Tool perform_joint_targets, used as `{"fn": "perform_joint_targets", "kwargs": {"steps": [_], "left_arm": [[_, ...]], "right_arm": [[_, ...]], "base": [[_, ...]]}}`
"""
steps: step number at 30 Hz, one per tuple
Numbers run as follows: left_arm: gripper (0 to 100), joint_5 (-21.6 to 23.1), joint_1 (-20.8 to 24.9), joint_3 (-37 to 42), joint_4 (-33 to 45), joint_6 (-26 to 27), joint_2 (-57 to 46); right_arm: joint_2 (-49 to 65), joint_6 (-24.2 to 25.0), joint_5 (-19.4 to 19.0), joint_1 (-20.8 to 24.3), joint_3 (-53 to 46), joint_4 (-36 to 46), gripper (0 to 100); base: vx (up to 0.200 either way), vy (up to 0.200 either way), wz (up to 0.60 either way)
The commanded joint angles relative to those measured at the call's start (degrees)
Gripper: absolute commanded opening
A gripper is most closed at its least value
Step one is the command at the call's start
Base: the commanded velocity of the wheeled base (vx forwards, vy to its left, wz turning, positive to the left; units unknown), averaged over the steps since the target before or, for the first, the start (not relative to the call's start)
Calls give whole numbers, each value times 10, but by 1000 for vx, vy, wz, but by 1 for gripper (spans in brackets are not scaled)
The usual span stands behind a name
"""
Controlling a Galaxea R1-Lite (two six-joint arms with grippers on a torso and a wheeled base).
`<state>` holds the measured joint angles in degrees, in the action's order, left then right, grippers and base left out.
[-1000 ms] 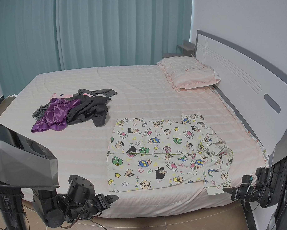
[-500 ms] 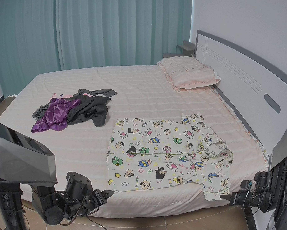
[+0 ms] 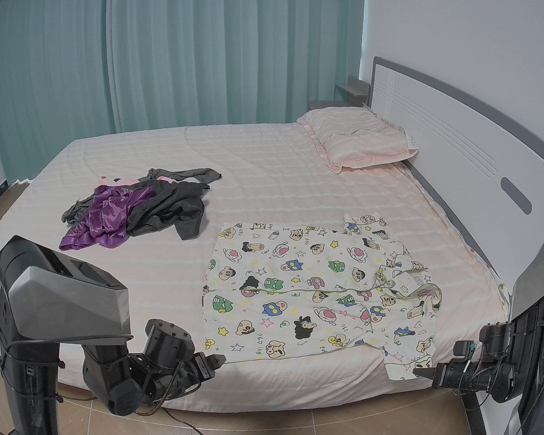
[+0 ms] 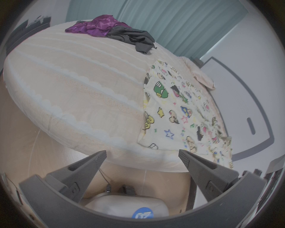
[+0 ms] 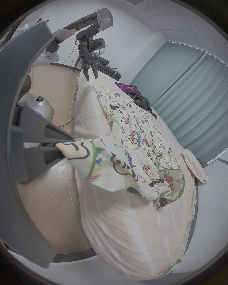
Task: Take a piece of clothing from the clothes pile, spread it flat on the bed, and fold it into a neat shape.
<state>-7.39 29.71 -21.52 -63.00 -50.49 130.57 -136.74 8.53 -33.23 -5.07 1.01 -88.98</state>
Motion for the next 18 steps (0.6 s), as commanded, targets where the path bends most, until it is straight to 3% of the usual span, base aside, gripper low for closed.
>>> {"fn": "perform_joint_targets", "kwargs": {"steps": [1, 8, 18], "left_arm": [[100, -3, -10, -58, 45, 30, 21], [100, -5, -30, -99, 84, 70, 34], [100, -4, -18, -152, 87, 69, 49]], "right_arm": [[4, 6, 2, 8, -9, -9, 0], [7, 6, 1, 8, -9, -9, 0], [9, 7, -1, 8, -9, -9, 0]], "base": [[0, 0, 0], [0, 0, 0], [0, 0, 0]]}}
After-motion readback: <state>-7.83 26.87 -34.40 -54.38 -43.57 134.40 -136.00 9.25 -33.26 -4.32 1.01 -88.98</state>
